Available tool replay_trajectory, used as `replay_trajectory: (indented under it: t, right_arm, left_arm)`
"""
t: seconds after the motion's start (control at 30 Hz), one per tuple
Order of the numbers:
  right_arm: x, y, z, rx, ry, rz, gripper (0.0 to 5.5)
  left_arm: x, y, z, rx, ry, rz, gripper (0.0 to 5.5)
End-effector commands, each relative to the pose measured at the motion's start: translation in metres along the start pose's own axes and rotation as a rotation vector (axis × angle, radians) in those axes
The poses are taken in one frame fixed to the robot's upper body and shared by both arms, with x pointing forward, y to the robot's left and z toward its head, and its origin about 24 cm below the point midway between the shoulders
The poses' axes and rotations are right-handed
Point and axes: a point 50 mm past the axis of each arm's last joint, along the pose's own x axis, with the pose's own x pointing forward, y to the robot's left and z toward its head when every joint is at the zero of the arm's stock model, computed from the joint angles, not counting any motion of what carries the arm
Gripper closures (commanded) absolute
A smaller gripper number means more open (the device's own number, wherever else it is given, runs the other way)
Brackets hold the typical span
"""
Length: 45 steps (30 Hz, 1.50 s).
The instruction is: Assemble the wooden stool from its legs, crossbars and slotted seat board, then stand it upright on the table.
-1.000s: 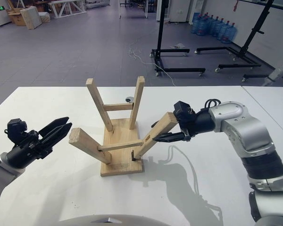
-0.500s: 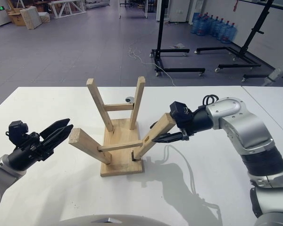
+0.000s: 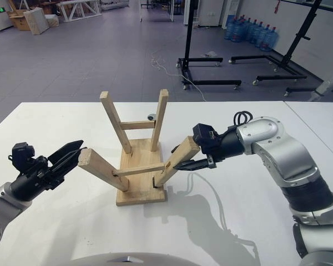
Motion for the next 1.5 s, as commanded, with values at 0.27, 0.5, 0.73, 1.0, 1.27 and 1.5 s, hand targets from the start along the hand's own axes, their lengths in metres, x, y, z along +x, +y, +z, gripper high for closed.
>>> replay_trajectory:
  t: [0.27,0.5,0.73,1.0,1.27,1.5]
  right_arm:
    - [0.013,-0.006,-0.001,-0.010,0.036,0.038,3.46]
    - [0.019,-0.006,0.005,-0.044,0.018,0.044,3.46]
    - [0.024,-0.008,0.009,-0.052,0.013,0.047,3.46]
    - [0.035,-0.006,0.012,-0.050,0.011,0.085,3.46]
    - [0.045,-0.008,0.012,-0.050,0.031,0.080,3.46]
    - [0.046,-0.016,0.013,-0.051,0.073,-0.013,3.46]
  left_arm:
    - [0.001,0.001,-0.003,0.009,0.014,0.009,2.19]
    - [0.000,0.004,-0.004,0.012,0.011,0.018,2.19]
    - [0.001,0.004,-0.005,0.017,0.011,0.022,2.19]
    - [0.002,0.005,-0.007,0.020,0.022,0.024,2.19]
    - [0.004,0.006,-0.011,0.019,0.024,0.028,2.19]
    - [-0.010,0.019,-0.016,0.029,0.039,0.130,2.19]
